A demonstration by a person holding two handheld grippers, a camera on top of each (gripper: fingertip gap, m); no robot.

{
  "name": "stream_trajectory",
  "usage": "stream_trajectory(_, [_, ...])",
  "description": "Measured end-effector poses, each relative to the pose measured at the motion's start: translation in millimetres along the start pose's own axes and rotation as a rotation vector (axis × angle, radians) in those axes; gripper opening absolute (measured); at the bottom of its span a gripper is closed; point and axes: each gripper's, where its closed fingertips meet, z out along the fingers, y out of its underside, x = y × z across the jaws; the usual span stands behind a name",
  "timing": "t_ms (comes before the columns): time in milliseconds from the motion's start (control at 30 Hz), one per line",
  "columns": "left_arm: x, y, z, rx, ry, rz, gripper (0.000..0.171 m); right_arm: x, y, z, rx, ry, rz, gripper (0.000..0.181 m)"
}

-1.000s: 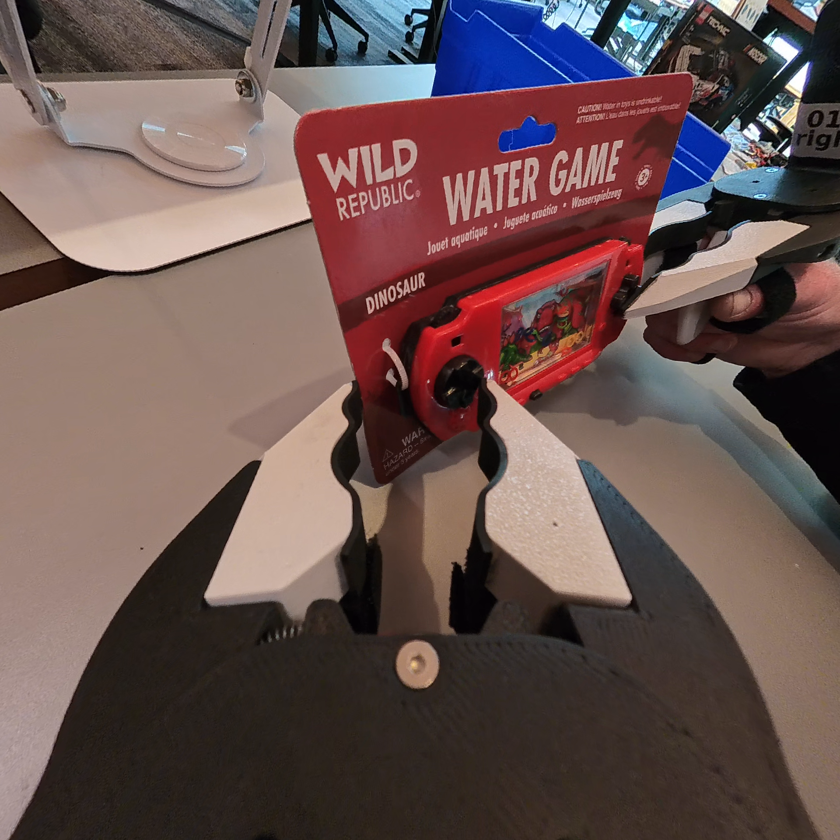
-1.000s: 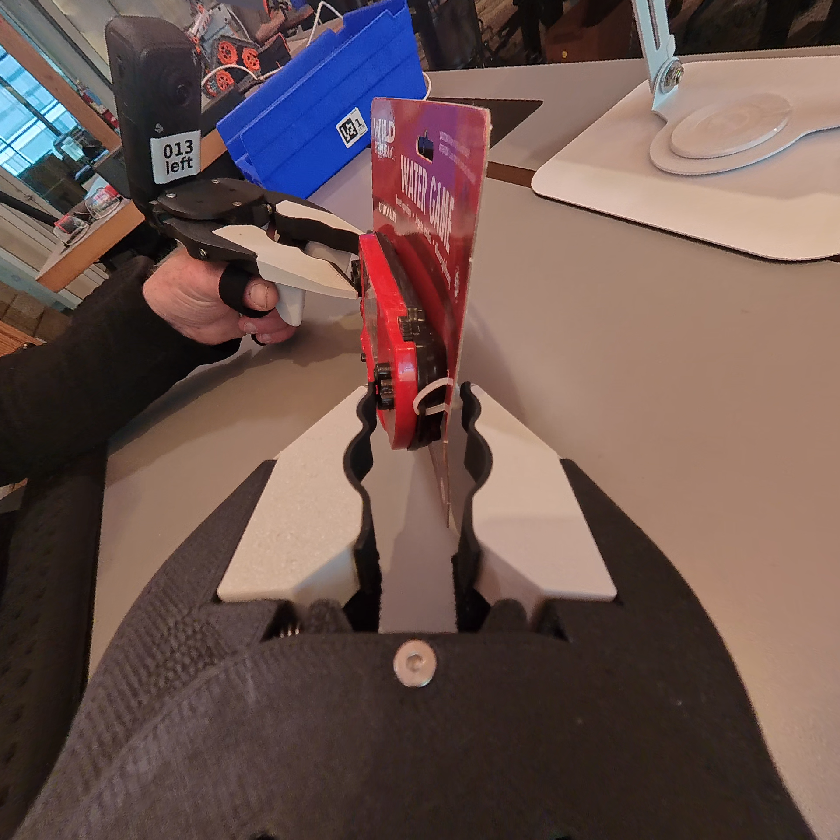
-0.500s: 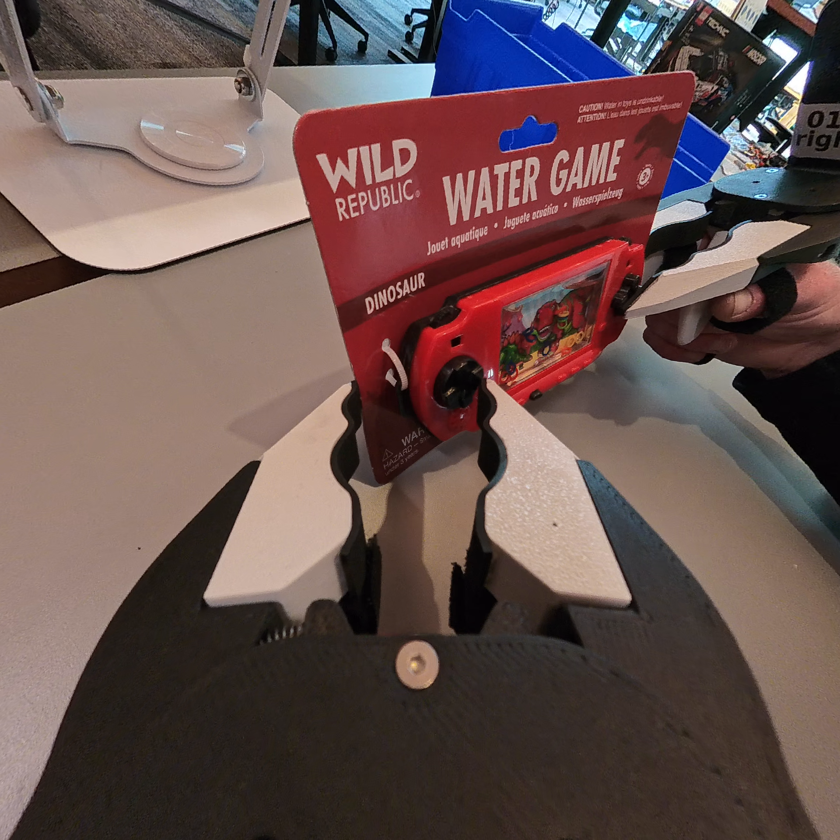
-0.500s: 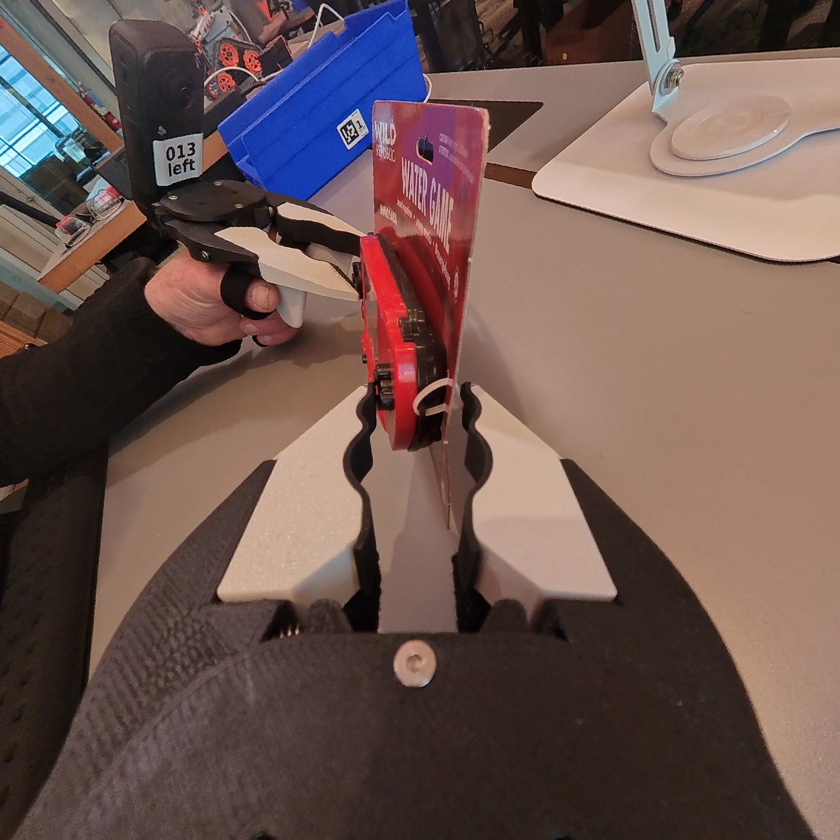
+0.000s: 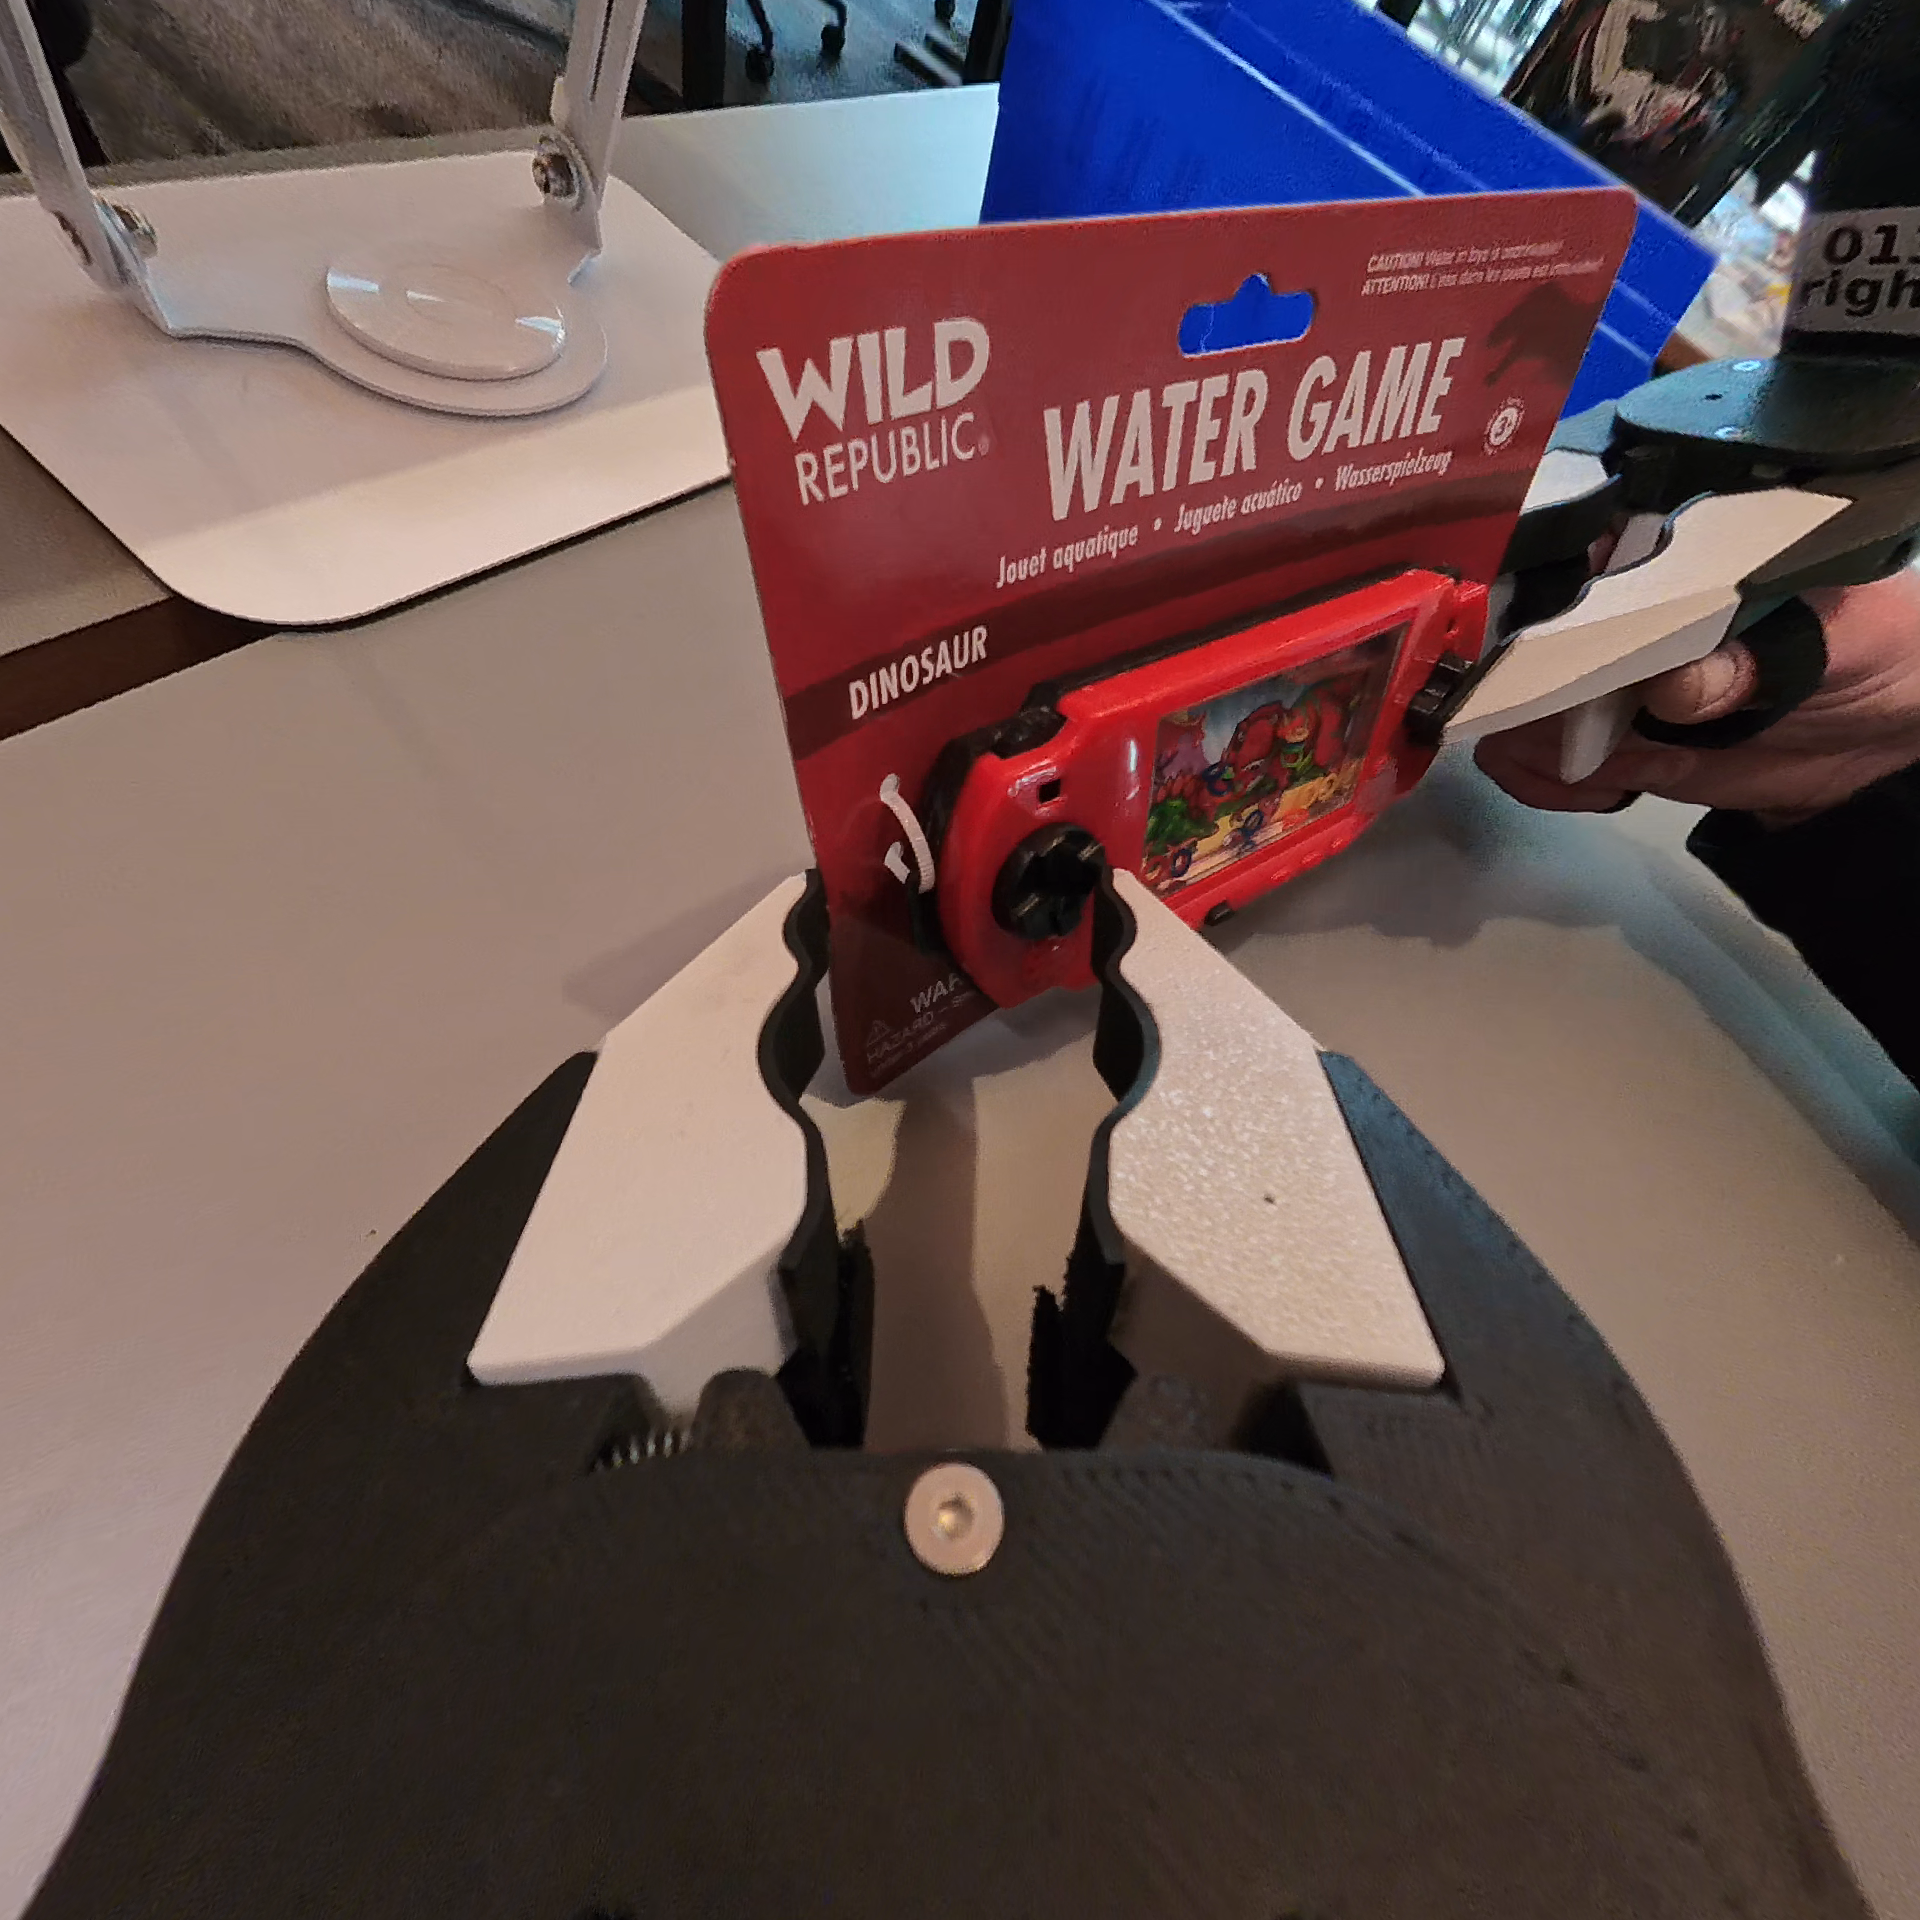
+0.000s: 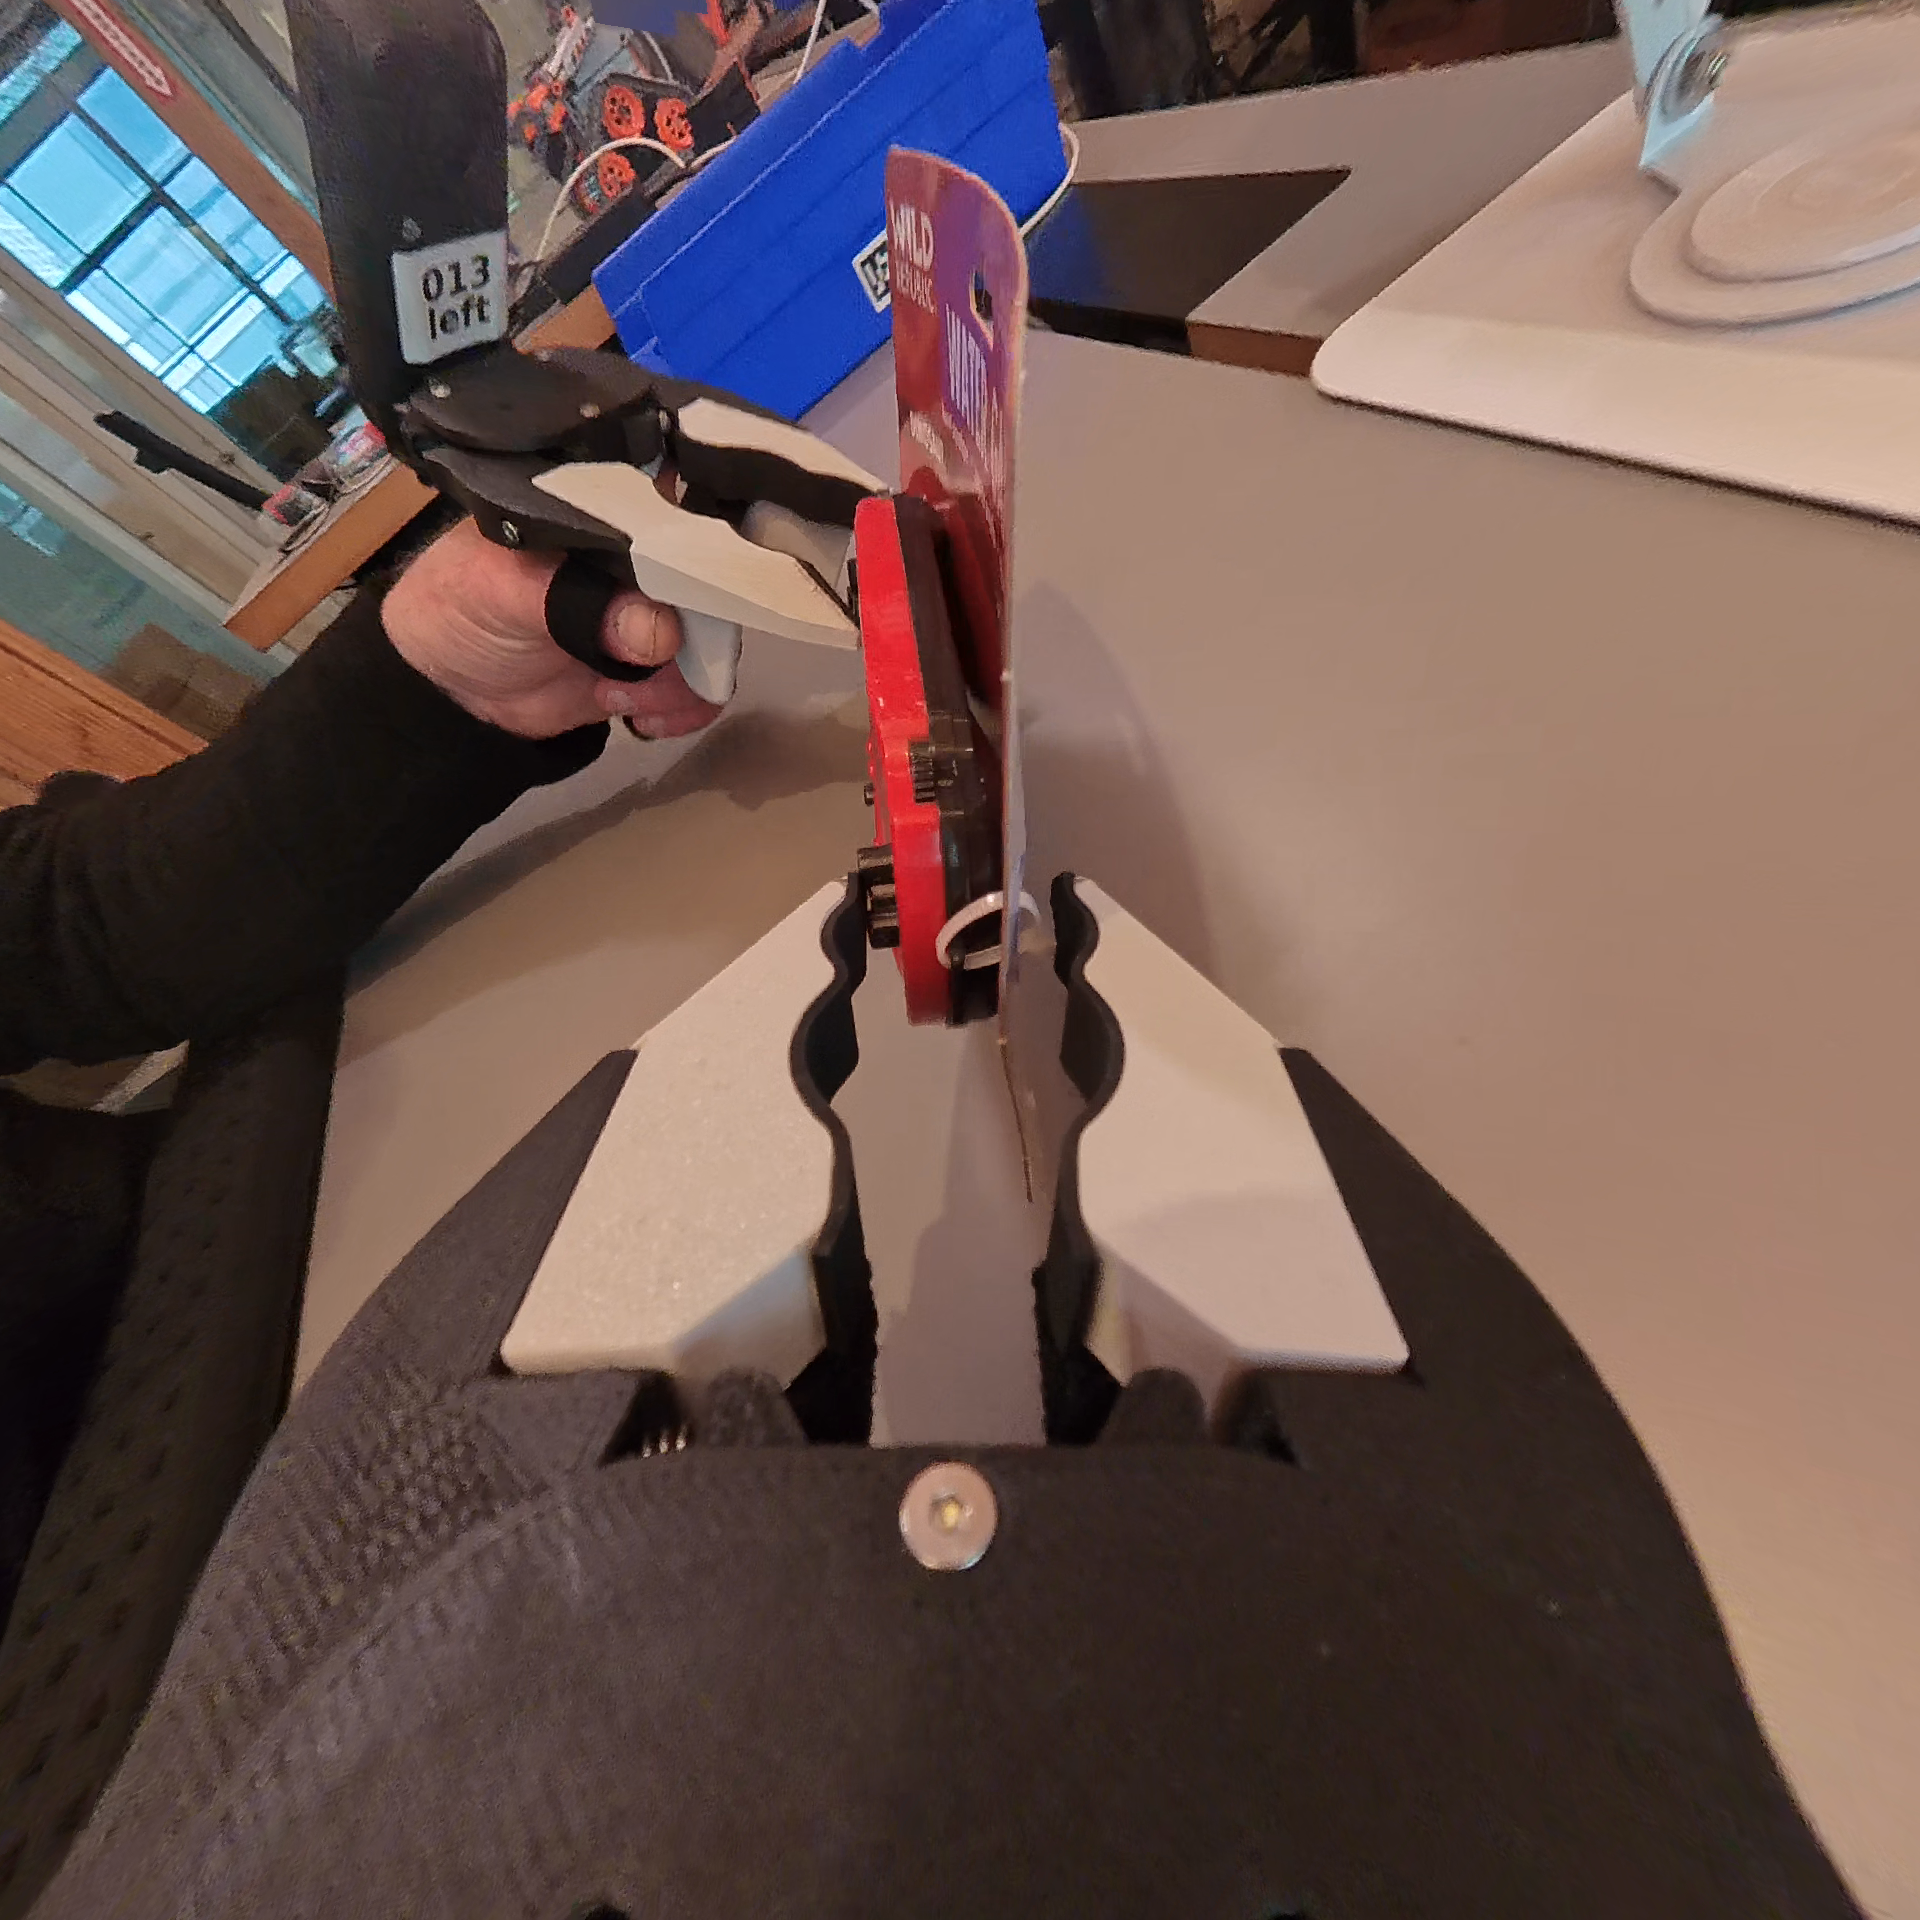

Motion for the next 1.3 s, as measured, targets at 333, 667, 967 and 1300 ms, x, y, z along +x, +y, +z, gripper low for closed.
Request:
stream_trajectory(333, [9,-10,-21,-0.125,-0.083,0.089,0.045,-3,13,8,-0.041,-0.089,0.103,0.031])
stream_trajectory(667, [9,-11,-23,-0.135,-0.103,0.11,0.046,-6,13,10,-0.051,-0.104,0.099,0.029])
stream_trajectory(967, [15,-7,-19,-0.129,-0.04,0.068,0.045,-2,10,12,-0.037,-0.072,0.1,0.034])
stream_trajectory(1300, [9,14,-11,-0.131,0.087,0.017,0.044,-3,12,13,-0.07,-0.028,0.013,0.03])
